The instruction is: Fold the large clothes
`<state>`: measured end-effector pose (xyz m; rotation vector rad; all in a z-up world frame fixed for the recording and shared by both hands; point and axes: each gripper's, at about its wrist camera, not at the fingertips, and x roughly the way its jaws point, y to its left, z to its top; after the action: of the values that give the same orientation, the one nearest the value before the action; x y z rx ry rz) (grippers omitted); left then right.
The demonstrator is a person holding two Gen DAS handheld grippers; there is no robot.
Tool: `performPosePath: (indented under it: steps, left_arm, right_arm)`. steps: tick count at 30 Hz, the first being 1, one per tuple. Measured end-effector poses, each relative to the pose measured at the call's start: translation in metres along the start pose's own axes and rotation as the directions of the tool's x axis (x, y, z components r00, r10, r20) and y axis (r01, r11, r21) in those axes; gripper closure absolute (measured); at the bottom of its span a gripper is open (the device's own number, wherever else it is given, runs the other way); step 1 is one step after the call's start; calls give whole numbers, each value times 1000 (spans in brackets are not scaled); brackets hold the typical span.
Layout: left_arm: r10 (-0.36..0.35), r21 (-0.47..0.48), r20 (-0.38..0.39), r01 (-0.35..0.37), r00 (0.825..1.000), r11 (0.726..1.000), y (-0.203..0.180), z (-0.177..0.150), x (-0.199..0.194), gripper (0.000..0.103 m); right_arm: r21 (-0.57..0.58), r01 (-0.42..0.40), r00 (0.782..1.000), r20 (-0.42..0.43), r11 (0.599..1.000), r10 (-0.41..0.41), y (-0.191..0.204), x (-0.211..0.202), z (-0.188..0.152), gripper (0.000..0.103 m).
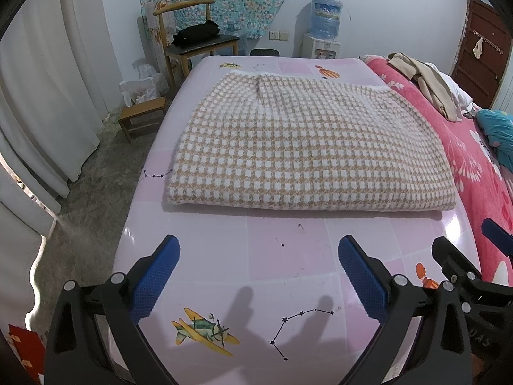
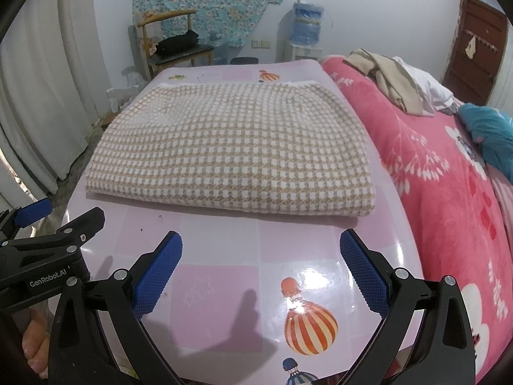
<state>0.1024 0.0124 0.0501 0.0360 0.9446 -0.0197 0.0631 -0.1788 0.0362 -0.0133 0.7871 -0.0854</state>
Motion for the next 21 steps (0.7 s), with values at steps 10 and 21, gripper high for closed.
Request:
performPosePath:
  steps: [10,21]
  left_arm:
    - [0,-1,3,0,1000,1000,2,0,0,6]
    - [-1,-2,4,1,1000,1000,1,0,0,6]
  right_arm:
    - [0,0,1000,-1,1000,0,-1,0,0,8]
    - [-4,-1,1000,1,1000,1,-3,0,1,8]
